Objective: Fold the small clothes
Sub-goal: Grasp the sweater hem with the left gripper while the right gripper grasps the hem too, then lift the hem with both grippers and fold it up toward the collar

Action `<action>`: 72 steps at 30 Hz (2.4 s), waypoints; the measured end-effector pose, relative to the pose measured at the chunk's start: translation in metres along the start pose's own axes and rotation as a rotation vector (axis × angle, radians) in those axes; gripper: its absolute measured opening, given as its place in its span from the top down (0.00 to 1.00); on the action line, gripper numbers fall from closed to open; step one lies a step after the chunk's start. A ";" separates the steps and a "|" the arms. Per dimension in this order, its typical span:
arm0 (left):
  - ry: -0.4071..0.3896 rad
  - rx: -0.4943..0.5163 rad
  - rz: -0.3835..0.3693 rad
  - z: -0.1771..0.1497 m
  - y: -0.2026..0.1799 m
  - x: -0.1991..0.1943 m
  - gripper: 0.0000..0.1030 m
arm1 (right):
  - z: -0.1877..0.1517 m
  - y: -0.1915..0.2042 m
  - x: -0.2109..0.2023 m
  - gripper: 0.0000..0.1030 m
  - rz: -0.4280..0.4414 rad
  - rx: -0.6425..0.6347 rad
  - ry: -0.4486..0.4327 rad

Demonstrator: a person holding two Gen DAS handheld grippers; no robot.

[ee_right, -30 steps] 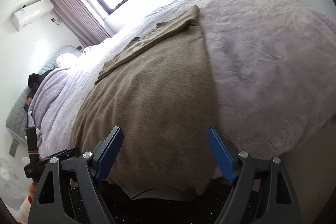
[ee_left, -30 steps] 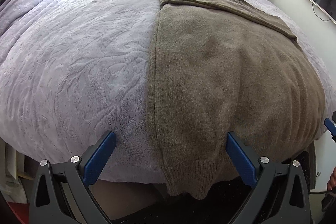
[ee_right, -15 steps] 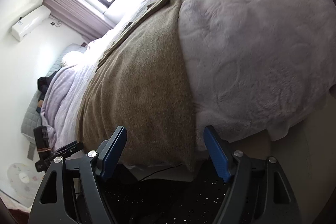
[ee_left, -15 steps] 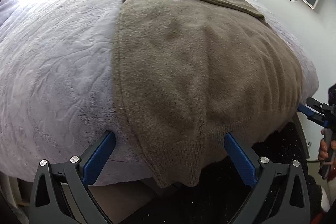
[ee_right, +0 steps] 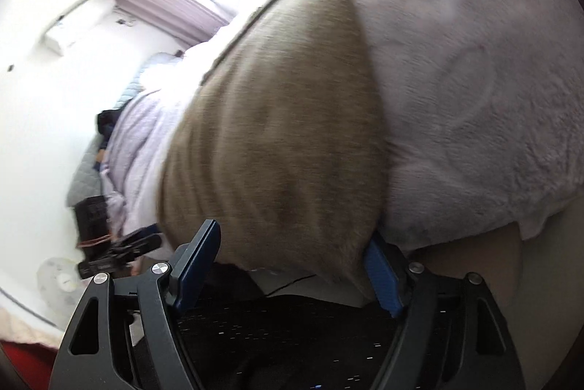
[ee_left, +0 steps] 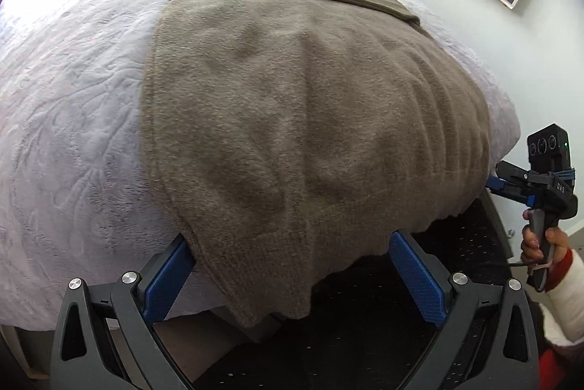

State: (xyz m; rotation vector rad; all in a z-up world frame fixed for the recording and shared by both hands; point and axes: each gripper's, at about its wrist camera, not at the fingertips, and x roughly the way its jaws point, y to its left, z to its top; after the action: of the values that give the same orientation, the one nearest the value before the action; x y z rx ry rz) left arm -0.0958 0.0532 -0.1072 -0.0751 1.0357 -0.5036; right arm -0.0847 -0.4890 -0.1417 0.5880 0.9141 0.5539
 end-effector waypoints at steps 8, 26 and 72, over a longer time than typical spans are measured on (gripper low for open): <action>-0.019 -0.052 -0.185 0.009 -0.003 0.002 0.00 | 0.004 0.010 0.005 0.23 0.171 -0.013 0.024; -0.031 -0.095 -0.131 0.031 -0.005 0.003 0.81 | 0.002 -0.010 -0.004 0.89 0.268 0.096 -0.016; -0.089 -0.173 0.052 0.345 0.115 0.134 0.81 | 0.340 -0.065 0.150 0.88 0.076 0.239 -0.092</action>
State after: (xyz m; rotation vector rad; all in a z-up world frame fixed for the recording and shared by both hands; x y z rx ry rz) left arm 0.2896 0.0372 -0.0702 -0.2215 0.9892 -0.3594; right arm 0.2906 -0.5139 -0.1068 0.8602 0.8789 0.4846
